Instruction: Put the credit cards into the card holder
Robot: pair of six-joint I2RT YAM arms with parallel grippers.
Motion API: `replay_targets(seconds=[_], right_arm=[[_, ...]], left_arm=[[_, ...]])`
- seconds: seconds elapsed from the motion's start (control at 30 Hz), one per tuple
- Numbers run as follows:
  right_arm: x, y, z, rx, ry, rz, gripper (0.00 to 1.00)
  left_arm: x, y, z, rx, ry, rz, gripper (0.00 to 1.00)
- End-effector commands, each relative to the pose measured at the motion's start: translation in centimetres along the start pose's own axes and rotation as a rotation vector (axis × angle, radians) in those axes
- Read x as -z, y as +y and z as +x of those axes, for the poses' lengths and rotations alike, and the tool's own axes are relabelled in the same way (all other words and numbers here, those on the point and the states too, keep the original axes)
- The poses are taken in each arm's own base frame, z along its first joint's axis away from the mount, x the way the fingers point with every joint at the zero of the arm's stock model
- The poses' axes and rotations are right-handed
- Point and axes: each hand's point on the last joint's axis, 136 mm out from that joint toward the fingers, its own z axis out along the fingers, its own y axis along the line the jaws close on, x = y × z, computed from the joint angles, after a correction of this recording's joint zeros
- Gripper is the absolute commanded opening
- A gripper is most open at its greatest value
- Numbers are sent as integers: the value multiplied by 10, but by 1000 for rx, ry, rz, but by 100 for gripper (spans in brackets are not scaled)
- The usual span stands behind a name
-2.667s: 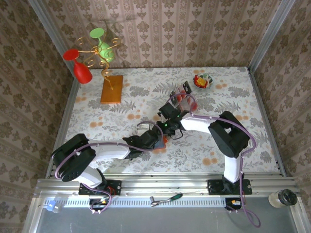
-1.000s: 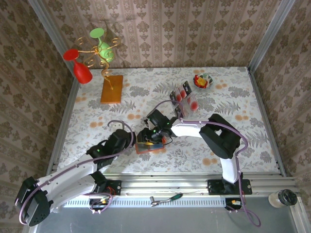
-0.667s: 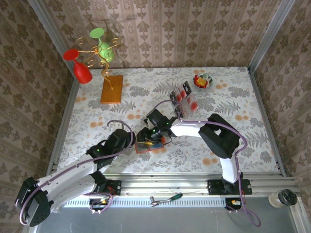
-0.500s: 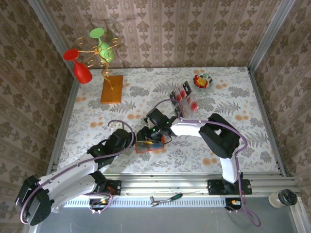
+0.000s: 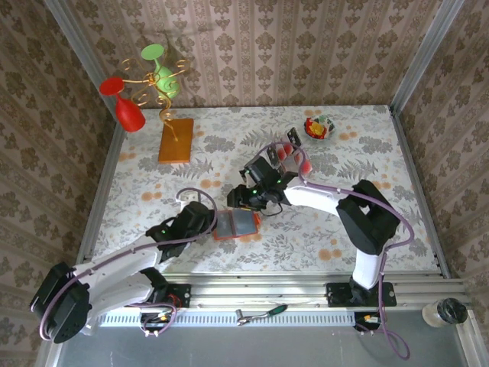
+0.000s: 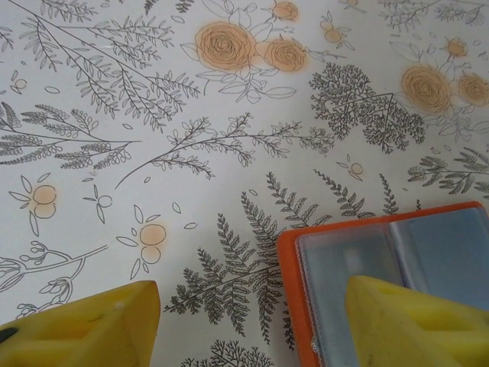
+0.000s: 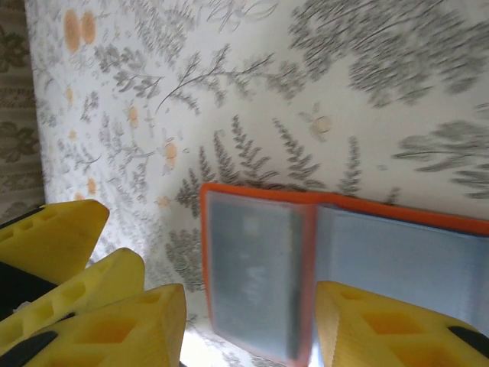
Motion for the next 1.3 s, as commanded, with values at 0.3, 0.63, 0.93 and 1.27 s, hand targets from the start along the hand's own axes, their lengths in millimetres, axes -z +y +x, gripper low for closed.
replay_targets(seconds=[0.3,0.63,0.93,1.27], right_arm=[[25,-96,24,205,62,459,53],[20,-120,27,193,53,521,27],[38,-131,35,159,25,532,4],[52,-123,31,122,-5,487,28]], left_arm=[[-8,-25,-12,-18,3,45,67],[-15,-39,-9,-56,30,47,69],[-22,-52,-5,-77,45,58,70],[-27,-57,3,-99,65,57,74]])
